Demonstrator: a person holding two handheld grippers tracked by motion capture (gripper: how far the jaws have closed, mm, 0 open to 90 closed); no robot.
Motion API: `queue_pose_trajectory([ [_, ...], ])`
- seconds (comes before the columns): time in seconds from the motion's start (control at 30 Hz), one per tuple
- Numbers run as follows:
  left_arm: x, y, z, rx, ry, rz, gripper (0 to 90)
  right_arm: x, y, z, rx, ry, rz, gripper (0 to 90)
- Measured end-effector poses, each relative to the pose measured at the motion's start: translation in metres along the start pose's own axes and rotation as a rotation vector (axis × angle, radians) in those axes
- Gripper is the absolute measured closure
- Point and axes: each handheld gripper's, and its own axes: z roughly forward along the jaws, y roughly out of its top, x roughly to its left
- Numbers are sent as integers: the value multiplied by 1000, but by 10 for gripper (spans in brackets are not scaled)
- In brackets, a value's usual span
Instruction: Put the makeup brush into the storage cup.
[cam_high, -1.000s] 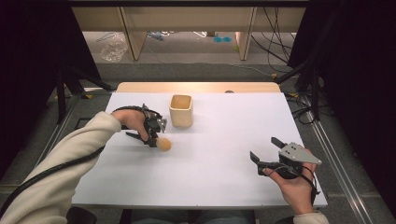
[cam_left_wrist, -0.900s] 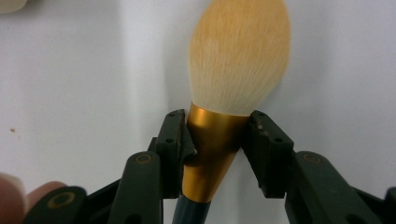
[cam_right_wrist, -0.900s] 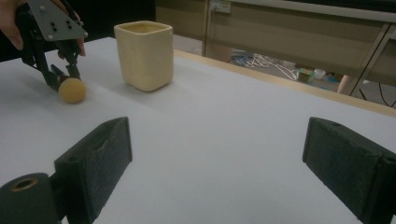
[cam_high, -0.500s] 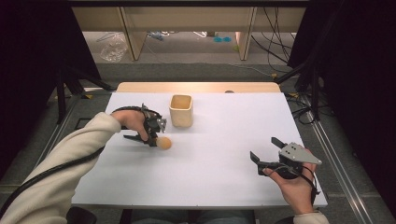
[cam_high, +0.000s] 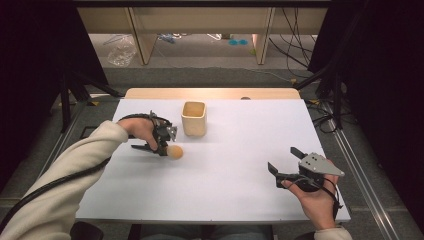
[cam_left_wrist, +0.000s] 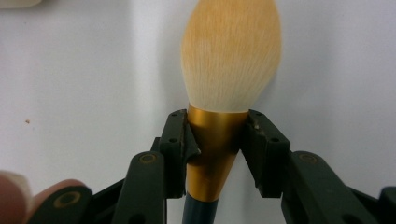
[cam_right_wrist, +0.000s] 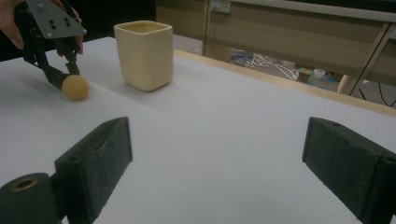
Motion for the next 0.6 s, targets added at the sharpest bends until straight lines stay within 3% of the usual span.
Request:
queue_pose_trajectory([
  [0.6,0,-1,-4,-5,8,6,631,0,0,0,4,-1,-1,94],
])
